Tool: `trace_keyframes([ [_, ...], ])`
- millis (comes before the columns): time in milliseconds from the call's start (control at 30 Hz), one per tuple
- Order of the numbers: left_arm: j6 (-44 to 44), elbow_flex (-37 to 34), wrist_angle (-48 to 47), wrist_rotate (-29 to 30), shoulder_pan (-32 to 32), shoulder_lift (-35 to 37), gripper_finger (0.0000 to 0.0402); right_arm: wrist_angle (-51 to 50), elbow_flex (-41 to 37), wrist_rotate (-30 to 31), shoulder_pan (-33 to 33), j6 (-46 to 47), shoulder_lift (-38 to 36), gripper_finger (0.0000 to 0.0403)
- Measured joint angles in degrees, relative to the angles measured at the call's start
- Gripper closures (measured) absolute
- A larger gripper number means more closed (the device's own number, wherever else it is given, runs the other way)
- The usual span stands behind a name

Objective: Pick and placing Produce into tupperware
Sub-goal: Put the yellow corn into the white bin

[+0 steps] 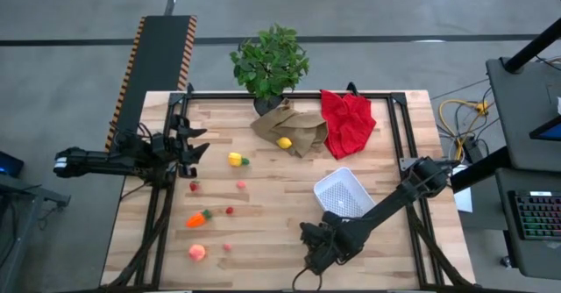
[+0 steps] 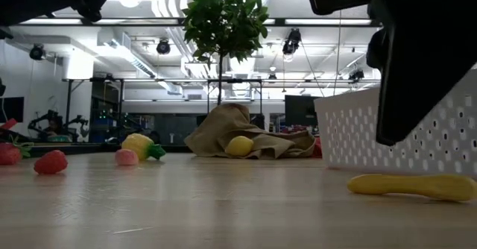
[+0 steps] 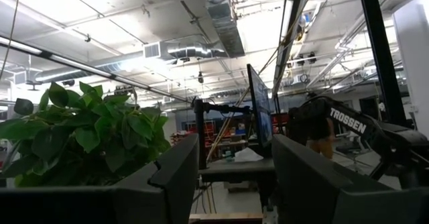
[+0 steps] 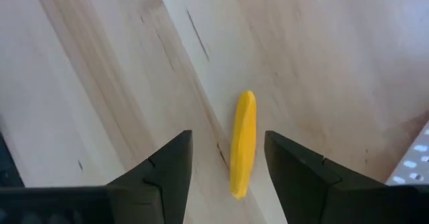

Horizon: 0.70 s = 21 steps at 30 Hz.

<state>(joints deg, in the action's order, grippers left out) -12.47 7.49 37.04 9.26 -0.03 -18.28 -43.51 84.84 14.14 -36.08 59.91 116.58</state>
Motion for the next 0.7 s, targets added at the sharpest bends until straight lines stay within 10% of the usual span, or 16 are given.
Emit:
trace_keyframes([
  [700, -0.02, -0.01, 0.04, 0.02, 0.02, 0.00, 0.0226, 2.10, -0.47, -4.02, -1.41, -9.25, 0.08, 0.0225],
])
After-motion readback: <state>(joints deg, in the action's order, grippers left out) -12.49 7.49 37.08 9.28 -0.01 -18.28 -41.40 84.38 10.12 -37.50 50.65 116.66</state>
